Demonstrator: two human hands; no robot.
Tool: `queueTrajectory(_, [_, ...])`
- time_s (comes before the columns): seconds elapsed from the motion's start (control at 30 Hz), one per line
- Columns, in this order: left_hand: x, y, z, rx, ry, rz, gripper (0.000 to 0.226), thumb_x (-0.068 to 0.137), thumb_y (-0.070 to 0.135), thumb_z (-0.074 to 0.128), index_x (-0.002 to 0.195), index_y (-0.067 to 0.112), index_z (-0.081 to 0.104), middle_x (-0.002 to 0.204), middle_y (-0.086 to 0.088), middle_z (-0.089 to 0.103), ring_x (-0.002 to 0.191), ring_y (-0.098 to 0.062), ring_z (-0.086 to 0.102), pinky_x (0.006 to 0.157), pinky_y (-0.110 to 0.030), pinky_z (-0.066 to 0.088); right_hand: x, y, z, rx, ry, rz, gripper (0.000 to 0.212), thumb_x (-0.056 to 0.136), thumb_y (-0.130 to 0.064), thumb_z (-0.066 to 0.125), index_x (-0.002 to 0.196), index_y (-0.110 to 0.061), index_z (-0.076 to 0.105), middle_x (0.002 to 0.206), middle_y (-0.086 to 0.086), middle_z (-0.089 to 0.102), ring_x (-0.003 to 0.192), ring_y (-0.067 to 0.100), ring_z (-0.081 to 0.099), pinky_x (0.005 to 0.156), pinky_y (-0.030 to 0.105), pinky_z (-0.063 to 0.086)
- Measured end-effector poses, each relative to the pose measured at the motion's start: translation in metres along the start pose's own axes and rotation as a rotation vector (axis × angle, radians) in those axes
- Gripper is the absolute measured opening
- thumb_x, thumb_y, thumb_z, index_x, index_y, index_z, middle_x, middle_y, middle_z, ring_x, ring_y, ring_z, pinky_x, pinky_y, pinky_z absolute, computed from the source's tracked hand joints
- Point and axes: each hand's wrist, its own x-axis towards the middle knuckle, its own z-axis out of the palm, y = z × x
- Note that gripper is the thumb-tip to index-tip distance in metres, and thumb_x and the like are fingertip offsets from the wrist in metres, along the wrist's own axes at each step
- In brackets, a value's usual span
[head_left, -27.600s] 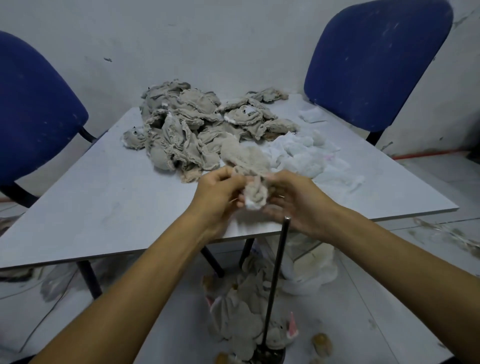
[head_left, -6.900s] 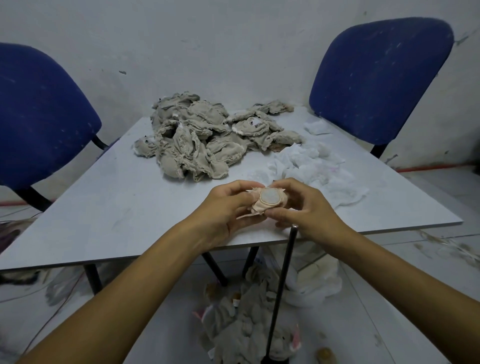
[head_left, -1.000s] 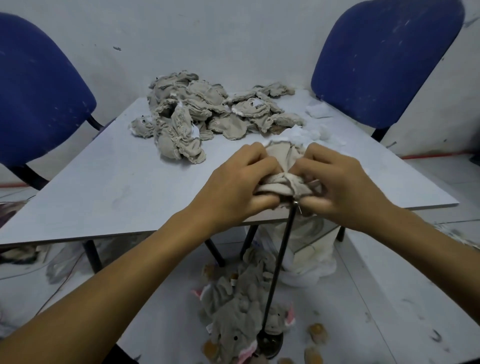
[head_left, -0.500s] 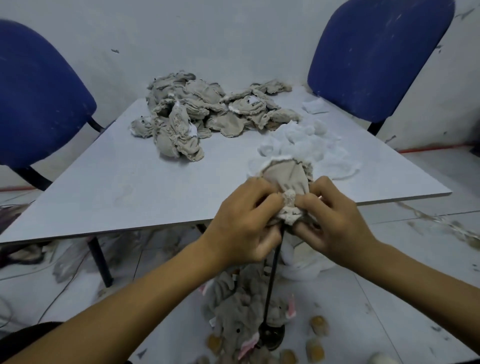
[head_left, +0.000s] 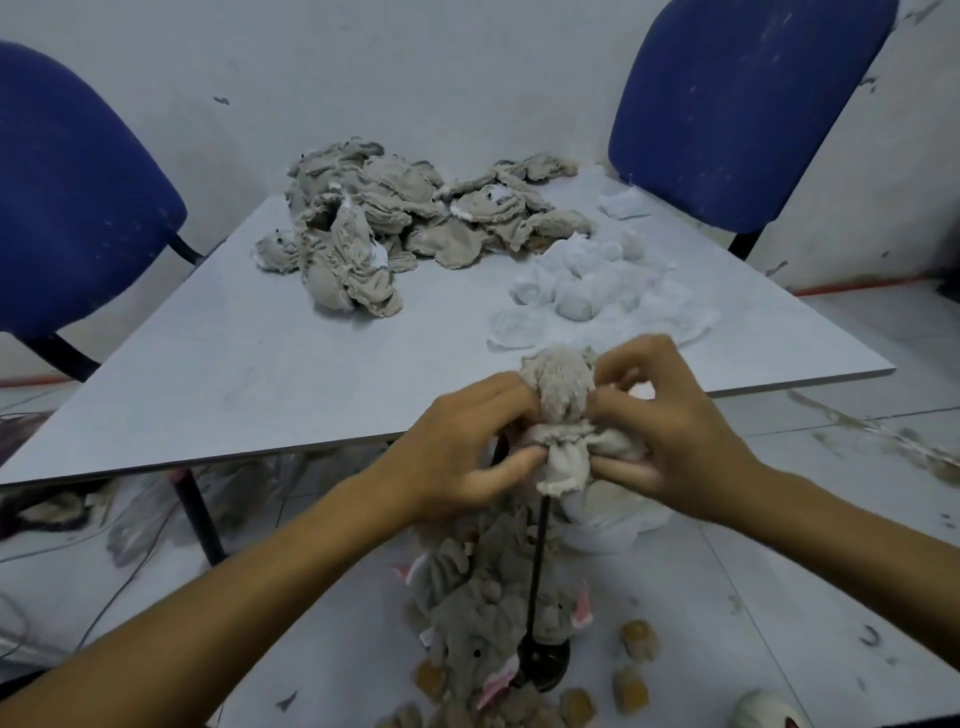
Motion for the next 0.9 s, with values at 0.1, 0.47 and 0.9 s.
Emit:
queueTrajectory(0.1, [0.022, 0.004, -0.018, -0.211, 0.051, -0.091, 0.024, 0.088, 0.032, 0.059, 0.086, 0.008, 0.055, 0.083, -0.003, 0.052, 0.073, -0.017, 0.049, 0.066, -0.030, 0.044, 0.028, 0.000, -0.020, 0.079, 0.065, 0.028, 0.035, 0.083, -0.037, 0.074, 0.085, -0.002, 0.066, 0.107, 0.012, 0.053, 0.097, 0.028, 0.051, 0.078, 0.032, 0.046])
queueTrajectory(0.47, [0.072, 0.000, -0.022, -0.506, 0.157, -0.387, 0.029, 0.082, 0.033, 0.070, 0.079, 0.006, 0.060, 0.070, -0.007, 0.053, 0.070, -0.016, 0.050, 0.066, -0.035, 0.040, 0.074, 0.000, -0.009, 0.227, 0.269, 0.555, 0.028, 0.077, -0.028, 0.060, 0.057, -0.027, 0.041, 0.050, -0.010, 0.043, 0.053, 0.002, 0.044, 0.048, 0.015, 0.028])
queueTrajectory(0.9, [0.069, -0.021, 0.001, -0.387, 0.457, -0.785, 0.033, 0.071, 0.028, 0.071, 0.052, 0.016, 0.047, 0.049, 0.008, 0.038, 0.053, -0.013, 0.033, 0.052, -0.030, 0.028, 0.073, 0.026, -0.004, 0.949, -0.225, 0.742, 0.020, 0.091, -0.024, 0.063, 0.092, -0.005, 0.067, 0.080, 0.008, 0.057, 0.069, 0.015, 0.055, 0.057, 0.023, 0.046])
